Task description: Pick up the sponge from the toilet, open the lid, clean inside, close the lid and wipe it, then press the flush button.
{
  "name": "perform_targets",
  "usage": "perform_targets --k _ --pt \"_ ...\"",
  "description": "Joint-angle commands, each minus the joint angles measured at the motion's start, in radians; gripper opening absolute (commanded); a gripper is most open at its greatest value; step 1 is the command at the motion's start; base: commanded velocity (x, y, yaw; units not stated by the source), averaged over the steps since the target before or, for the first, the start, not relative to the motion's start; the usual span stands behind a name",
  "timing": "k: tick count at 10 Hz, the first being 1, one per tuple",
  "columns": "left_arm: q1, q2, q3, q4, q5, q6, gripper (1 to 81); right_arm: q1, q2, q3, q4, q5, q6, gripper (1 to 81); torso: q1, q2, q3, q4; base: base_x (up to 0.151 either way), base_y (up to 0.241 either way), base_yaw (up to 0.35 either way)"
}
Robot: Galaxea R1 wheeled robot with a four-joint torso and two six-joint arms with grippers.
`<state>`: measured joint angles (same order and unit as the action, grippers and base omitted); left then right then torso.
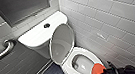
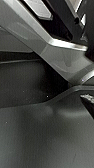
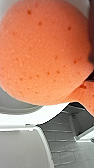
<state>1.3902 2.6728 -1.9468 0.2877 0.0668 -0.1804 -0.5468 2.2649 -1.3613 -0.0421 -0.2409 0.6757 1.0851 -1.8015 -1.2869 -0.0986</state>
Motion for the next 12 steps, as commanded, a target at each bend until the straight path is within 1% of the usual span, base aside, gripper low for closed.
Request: perform_targets --k 1,3,4,7,8,9,10,12 --pt "0.014 -0.01 0.023 -0.001 0.076 0.004 81.1 0.142 0.069 -0.068 -0.005 -0.161 0.033 1.0 0.0 0.0 0.0 0.0 0.0 0.0 0.0" --pt "0.011 -0.014 0.023 -0.002 0.076 0.004 81.1 0.15 0.122 -0.123 -0.007 -0.161 0.033 1.0 0.0 0.0 0.0 0.0 0.0 0.0 0.0" --pt "0.008 -0.014 0.023 -0.002 0.076 0.004 81.1 0.161 0.132 -0.133 -0.005 -0.161 0.033 1.0 0.0 0.0 0.0 0.0 0.0 0.0 0.0" --pt "0.007 -0.013 0.023 -0.002 0.077 0.004 81.1 0.231 0.164 -0.154 0.007 -0.146 0.036 1.0 0.0 0.0 0.0 0.0 0.0 0.0 0.0" --pt "0.007 -0.013 0.023 -0.004 0.077 0.004 81.1 0.268 0.173 -0.154 0.014 -0.149 0.053 1.0 0.0 0.0 0.0 0.049 0.0 0.0 0.0" --pt "0.007 -0.013 0.023 -0.002 0.077 0.004 81.1 0.297 0.184 -0.153 0.016 -0.152 0.067 1.0 0.0 0.0 0.0 0.074 0.0 0.0 0.0" --pt "0.007 -0.014 0.023 -0.004 0.077 0.004 81.1 0.313 0.204 -0.154 0.018 -0.16 0.073 1.0 0.0 0.0 0.0 0.086 0.0 0.0 0.0" --pt "0.007 -0.014 0.023 -0.001 0.077 0.004 81.1 0.319 0.24 -0.169 0.018 -0.161 0.079 1.0 0.0 -0.001 0.0 0.142 0.0 0.0 0.0"
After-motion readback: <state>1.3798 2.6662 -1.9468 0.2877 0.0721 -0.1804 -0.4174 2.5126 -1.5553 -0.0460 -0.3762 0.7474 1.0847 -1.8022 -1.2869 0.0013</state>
